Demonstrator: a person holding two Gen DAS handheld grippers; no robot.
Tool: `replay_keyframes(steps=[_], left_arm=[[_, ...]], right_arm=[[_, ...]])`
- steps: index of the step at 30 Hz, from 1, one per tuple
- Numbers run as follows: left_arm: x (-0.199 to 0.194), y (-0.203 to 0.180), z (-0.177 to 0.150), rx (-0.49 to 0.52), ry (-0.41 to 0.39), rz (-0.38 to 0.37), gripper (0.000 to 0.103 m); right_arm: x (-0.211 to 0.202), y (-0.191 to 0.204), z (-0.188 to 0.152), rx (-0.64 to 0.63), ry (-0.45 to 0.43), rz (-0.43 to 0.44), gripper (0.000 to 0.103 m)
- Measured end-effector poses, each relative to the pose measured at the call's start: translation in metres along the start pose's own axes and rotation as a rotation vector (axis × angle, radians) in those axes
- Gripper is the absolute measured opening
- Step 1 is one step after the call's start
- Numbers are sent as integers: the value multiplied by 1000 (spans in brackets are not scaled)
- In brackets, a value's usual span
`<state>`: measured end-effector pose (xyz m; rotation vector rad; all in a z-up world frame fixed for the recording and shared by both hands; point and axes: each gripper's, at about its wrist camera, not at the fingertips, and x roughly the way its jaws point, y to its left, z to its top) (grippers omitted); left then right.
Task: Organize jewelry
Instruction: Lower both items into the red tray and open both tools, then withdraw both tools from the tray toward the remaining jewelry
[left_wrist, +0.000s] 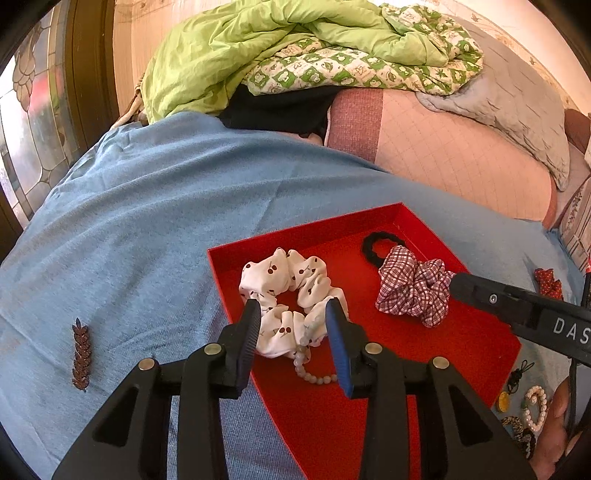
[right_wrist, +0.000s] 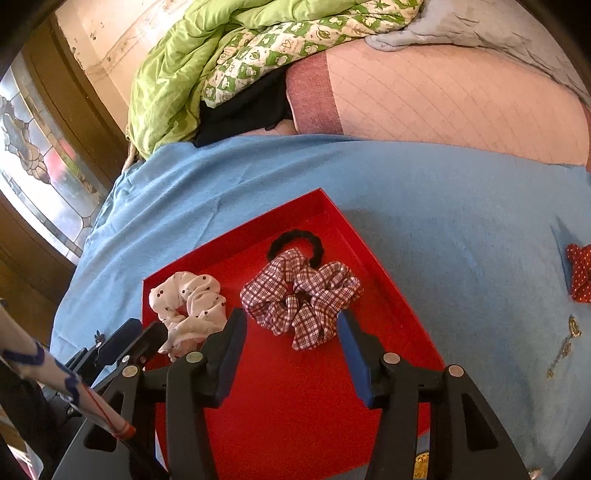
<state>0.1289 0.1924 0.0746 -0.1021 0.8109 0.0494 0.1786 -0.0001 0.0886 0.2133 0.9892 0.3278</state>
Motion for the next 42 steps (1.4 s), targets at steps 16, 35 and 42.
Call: replay_keyframes(steps=[16,35,42], left_arm=[[-11,0,-1,13,-24,25,38],[-34,-33,-7,71,-65,-3,39],[-43,-65,-20,161,-59,-66,39]], right_arm=[[-9,-5,-14,43,6,29,65],[-84,-48,-67,83,-72,55,65],[-115,-103,-92,158,-128,27,65]])
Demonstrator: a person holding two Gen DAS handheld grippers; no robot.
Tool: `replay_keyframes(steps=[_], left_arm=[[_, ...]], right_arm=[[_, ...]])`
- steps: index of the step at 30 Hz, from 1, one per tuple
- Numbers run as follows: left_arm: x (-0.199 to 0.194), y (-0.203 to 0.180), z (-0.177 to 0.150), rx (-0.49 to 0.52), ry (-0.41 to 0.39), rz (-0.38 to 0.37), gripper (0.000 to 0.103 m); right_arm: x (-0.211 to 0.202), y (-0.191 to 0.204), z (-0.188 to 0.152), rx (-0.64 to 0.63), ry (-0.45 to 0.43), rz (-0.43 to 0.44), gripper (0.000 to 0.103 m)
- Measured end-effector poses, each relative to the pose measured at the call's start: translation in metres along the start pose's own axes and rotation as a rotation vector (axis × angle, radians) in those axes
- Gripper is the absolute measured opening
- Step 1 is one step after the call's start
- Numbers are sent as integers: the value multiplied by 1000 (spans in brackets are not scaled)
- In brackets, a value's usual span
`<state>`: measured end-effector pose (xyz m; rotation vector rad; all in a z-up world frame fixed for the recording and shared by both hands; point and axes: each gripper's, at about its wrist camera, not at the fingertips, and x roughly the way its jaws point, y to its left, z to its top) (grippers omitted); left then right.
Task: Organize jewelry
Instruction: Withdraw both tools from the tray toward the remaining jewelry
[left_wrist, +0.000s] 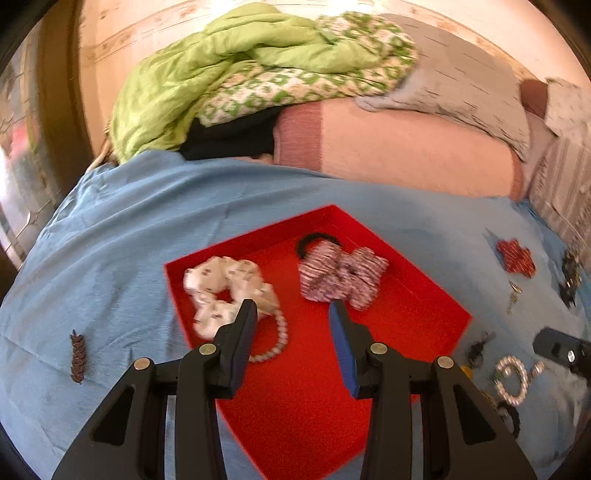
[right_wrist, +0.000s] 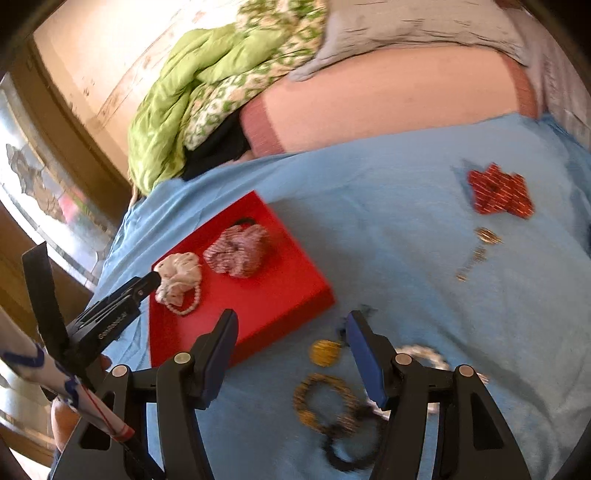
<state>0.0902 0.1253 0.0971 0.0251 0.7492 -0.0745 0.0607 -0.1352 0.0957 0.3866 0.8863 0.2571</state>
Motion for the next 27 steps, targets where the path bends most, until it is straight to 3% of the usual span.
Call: replay_keyframes(steps=[7,15,18,27], left_arm=[[-9,-28,-20,57,68,-174,39],[-7,-86,-48,192,191,-400,39],[2,-105,-59,235,242,-427,34],[34,-131,-70,299,304,-348,34]], right_arm=[[-6,-54,-9,55,43,-22,49],[-19,-94,-11,138,48,-36,49],[-25,-97,-10,143,35,-35,49],[-29,-102,-10,140,38,-22,49]])
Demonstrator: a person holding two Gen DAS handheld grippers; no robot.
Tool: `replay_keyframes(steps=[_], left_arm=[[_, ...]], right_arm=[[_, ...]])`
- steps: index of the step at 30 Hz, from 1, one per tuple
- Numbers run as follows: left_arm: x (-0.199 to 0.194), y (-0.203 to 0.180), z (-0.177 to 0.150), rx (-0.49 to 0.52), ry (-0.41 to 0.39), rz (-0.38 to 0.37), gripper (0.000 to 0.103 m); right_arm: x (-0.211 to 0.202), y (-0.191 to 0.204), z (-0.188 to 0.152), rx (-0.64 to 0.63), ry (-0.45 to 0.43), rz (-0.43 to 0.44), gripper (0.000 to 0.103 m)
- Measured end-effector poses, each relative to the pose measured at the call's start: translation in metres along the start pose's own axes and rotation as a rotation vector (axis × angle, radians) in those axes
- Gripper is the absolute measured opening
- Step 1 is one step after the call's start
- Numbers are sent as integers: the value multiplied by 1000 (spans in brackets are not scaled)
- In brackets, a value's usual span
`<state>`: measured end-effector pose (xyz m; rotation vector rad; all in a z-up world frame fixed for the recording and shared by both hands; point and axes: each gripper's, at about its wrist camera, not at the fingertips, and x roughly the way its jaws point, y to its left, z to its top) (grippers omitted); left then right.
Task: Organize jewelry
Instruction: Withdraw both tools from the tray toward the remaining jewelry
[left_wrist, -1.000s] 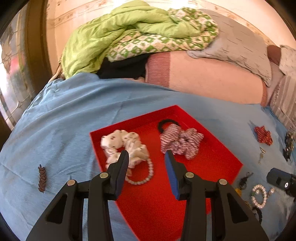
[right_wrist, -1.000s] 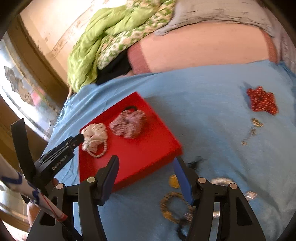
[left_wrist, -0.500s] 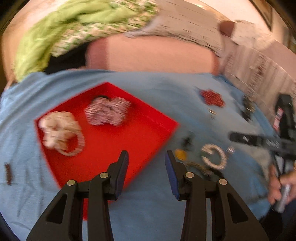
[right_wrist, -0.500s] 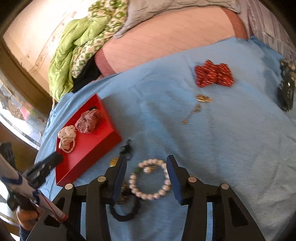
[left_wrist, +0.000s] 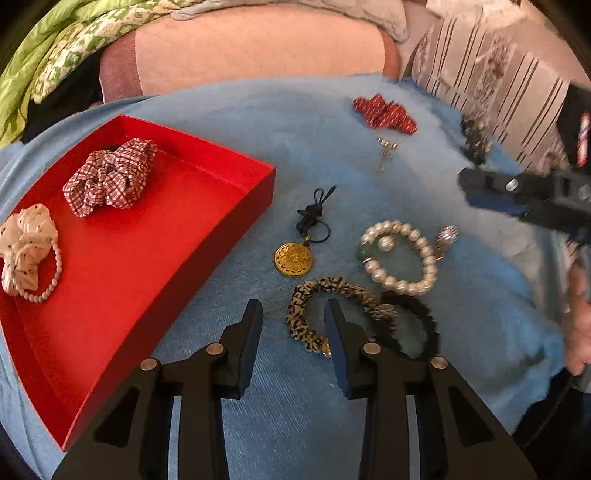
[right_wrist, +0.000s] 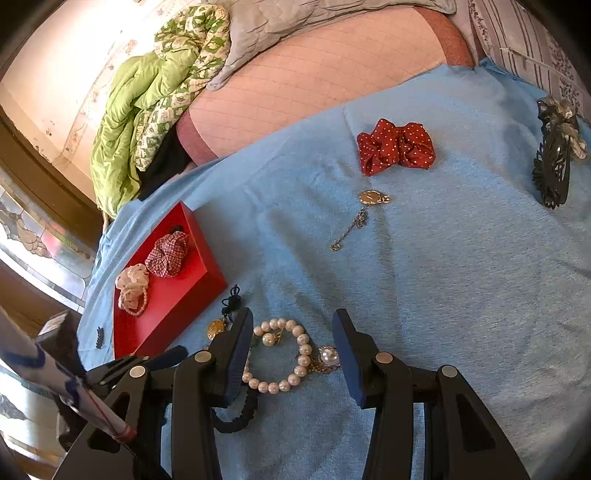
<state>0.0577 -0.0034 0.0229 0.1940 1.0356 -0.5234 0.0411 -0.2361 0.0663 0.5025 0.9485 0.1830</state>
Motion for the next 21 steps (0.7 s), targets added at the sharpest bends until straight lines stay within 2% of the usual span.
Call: replay_keyframes(steps=[2,3,4,5,9,12,16,18,21], left_arm=[[5,-7,1,41,-11,43,34],[6,-11,1,52,-18,57,28],[6,-12,2,55,-25,69,12],[6,-12,4,50,-27,68,6],[-5,-13,10,38,-78,40,6],[-32,-12,15,37,-176,-5,6],[-70,-8,20,32,-323,-35,6],[-78,-6,23,27,-354,-39,6],[-77,0,24,11,-347,-24,6]], right_arm=[[1,-1,0,-2,6,-5,49],[2,-2,1,-3,11,-11,49],[3,-3,1,-4,15,-16,49],[4,-4,1,-7,22,-25,49],[11,-9,-2,-18,55,-62,49],[15,-10,-5,-29,77,-83,48],[19,-10,-8,-37,99,-92,43],[21,-11,-10,-37,113,-101,39],[28,-12,-13,-35,134,-108,36]])
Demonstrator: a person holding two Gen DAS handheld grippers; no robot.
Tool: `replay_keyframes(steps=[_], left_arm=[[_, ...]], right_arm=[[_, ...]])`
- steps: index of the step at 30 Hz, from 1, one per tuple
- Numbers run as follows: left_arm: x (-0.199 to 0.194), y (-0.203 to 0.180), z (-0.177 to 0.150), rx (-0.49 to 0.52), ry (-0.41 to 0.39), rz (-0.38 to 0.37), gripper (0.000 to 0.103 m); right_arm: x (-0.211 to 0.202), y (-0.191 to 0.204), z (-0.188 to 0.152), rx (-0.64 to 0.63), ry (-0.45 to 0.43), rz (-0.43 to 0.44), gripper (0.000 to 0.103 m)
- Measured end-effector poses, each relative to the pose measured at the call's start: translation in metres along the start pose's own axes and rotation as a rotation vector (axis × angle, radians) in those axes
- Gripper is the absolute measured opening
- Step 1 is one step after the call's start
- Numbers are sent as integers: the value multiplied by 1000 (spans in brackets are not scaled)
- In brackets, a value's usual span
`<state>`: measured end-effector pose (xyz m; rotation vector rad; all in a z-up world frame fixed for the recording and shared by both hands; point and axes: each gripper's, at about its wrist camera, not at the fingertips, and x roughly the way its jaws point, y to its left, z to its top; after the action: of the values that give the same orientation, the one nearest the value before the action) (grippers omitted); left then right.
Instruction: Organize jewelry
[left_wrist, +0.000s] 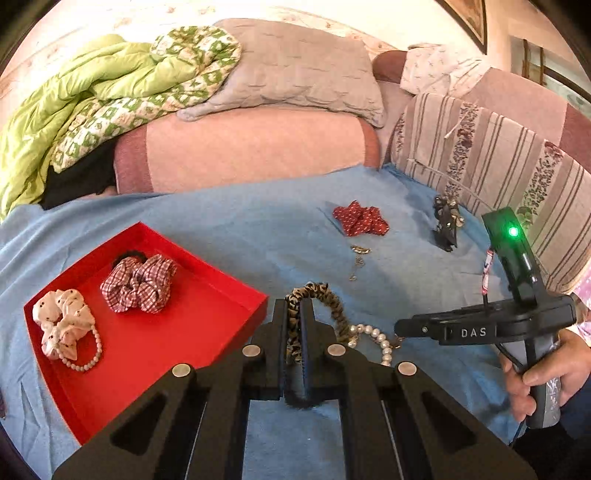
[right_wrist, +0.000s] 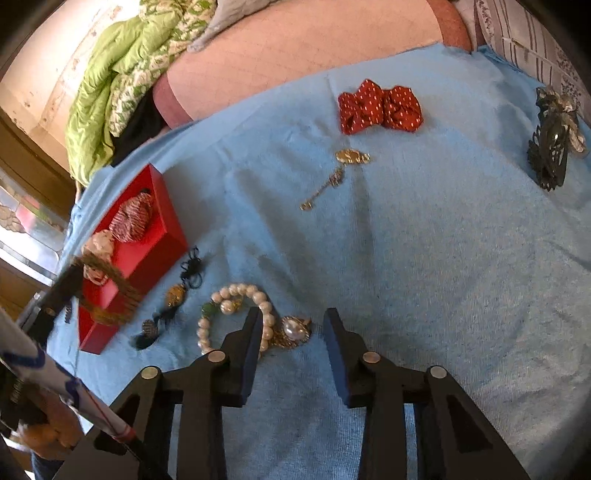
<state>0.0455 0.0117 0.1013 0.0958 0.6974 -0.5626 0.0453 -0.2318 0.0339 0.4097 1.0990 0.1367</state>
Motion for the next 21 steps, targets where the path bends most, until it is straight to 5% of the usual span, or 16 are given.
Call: replay_keyframes(steps=[6,10,21], left_arm=[[6,1,-2,2,19,15,6],[4,4,-3,-2,16,18,6],[1,7,-2,-10,11,35,6]], right_arm=[[12,8,-3,-68,6,-73,35],[15,21,-7,-196,-8,-189,20],[-29,10,7,-97,-157,-70,13]])
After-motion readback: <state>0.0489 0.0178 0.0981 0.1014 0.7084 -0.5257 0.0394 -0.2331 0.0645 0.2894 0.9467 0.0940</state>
